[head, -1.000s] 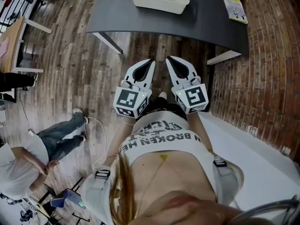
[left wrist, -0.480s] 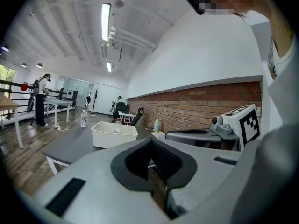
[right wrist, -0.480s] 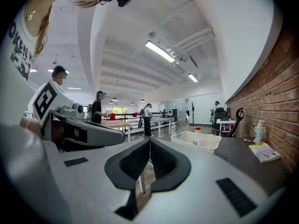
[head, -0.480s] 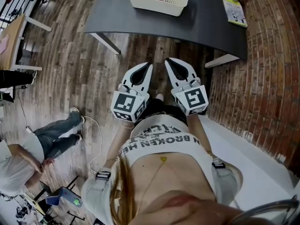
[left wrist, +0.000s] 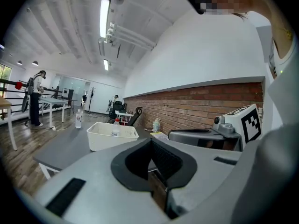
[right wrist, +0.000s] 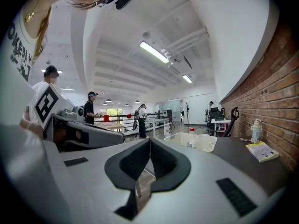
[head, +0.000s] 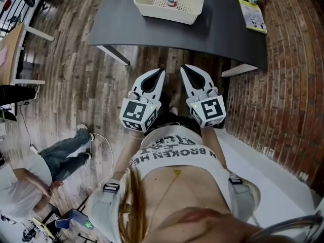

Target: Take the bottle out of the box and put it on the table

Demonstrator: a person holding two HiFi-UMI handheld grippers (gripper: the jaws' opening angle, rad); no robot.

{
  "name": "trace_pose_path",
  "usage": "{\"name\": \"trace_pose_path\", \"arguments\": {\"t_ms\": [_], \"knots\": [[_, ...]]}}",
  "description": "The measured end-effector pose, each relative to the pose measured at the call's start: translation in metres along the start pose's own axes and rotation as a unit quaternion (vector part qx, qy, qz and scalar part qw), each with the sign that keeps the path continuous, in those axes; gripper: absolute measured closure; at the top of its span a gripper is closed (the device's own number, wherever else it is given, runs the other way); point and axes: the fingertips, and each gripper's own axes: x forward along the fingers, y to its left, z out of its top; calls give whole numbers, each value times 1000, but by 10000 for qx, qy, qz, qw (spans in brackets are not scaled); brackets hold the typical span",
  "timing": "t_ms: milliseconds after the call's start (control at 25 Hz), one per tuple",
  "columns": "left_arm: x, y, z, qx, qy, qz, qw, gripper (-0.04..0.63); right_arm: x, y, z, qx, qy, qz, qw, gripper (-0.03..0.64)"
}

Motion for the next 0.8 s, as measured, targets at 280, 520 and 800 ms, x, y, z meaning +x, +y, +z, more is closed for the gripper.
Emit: {"name": "trace_pose_path", "arguments": {"t_ms": [280, 520, 800], "knots": [[57, 37, 24, -27, -68, -492, 9988, 595, 49, -36, 10, -3, -8, -246, 9997, 607], [96, 71, 41, 12, -77, -822, 9966, 595, 94, -59, 15, 3, -1, -433, 9991, 607], [113, 114, 46, -18, 11, -880, 9961, 595, 140, -70, 15, 66, 40, -514, 9986, 607]]}}
